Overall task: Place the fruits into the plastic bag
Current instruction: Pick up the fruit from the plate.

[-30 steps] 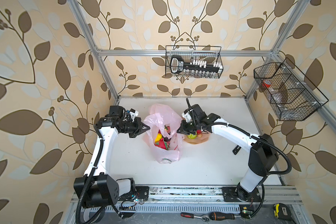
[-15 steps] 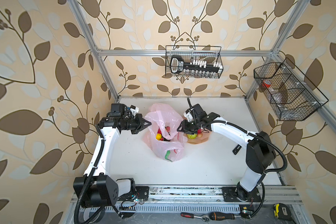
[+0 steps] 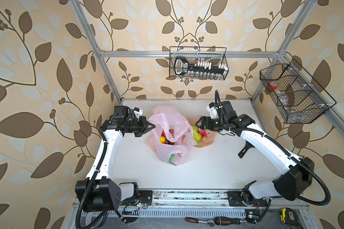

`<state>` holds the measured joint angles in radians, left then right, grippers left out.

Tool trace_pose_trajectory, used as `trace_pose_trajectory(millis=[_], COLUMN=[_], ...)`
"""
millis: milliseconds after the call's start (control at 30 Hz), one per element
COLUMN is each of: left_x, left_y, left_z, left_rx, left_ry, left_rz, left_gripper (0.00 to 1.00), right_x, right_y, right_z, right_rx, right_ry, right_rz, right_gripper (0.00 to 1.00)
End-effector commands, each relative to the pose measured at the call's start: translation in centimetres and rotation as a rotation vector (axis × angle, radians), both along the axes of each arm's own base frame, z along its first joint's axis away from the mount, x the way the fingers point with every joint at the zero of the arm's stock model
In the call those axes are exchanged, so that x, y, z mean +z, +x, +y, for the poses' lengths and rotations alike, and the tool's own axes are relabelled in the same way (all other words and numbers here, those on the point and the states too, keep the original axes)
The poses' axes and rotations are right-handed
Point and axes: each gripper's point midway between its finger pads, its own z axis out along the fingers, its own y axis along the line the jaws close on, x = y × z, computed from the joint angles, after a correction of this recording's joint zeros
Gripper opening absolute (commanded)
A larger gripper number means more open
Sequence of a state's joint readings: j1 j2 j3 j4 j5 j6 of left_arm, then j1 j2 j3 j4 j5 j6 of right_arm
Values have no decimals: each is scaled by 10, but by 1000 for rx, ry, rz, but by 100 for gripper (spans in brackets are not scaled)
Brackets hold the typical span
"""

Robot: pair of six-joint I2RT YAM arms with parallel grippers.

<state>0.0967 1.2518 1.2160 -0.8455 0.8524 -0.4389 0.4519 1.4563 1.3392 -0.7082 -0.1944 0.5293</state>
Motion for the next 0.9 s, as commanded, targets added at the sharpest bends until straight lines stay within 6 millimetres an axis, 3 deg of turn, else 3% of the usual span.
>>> trace_pose_trajectory(millis=[0,133,467,733,867], left_x=[11,13,12,12,13], left_y=[-2,-3,-5,-6,-6], left_z=[-5,-5,-5,-4,-5], left_rx=[-43,-51,-60,-63,-64], left_ry=[2,8,19,25,25], left_rz=[-40,-42,-41,-42,-42], left_gripper=[0,0,0,0,0], right_x=[-59,-83,-121,-138,-146], right_y=[-10,-3,18,36,40], right_z=[-32,-29,11,32,31], right_rx=[43,79,182,216,210], right_ry=[-230,-278,-330,-410,-442], right_rz=[105,123,150,146,153], right_gripper=[83,83,82,79,76])
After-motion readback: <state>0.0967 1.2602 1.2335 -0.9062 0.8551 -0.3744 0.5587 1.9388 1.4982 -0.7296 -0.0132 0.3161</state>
